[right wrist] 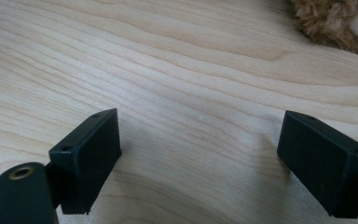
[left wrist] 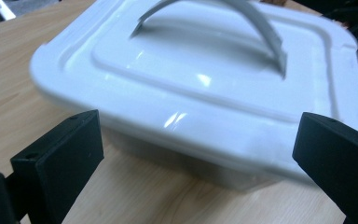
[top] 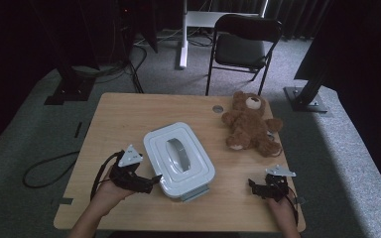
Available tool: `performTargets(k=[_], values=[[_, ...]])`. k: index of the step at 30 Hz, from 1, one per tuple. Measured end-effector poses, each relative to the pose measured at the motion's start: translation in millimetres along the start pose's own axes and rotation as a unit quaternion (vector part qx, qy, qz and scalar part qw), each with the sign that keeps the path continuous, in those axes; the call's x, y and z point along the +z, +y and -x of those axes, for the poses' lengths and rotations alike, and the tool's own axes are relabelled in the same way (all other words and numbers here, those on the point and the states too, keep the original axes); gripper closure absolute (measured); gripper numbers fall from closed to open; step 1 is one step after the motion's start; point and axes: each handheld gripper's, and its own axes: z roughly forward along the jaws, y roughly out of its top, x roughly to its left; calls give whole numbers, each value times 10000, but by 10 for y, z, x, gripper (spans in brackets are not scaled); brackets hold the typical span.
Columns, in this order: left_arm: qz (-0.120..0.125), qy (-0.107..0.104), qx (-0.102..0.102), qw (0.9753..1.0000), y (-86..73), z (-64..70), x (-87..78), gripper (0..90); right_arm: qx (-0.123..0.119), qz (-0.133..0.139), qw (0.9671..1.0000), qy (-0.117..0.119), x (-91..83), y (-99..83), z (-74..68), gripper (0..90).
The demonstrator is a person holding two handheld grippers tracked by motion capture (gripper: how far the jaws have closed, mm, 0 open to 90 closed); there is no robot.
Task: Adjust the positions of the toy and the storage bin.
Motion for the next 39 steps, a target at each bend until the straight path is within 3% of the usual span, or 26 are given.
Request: performTargets(k=[7, 22, 39], values=[[-20, -158, 101, 9998, 183, 80, 146, 24, 10, -4, 10000, 0, 2, 1, 0, 123], [-143, -372, 221, 9990, 423, 216, 481, 24, 7, -1, 10000, 3, 2, 1, 1, 124], [-273, -432, 70, 9987, 552, 283, 718, 24, 6, -2, 10000, 7, 2, 1, 2, 124]])
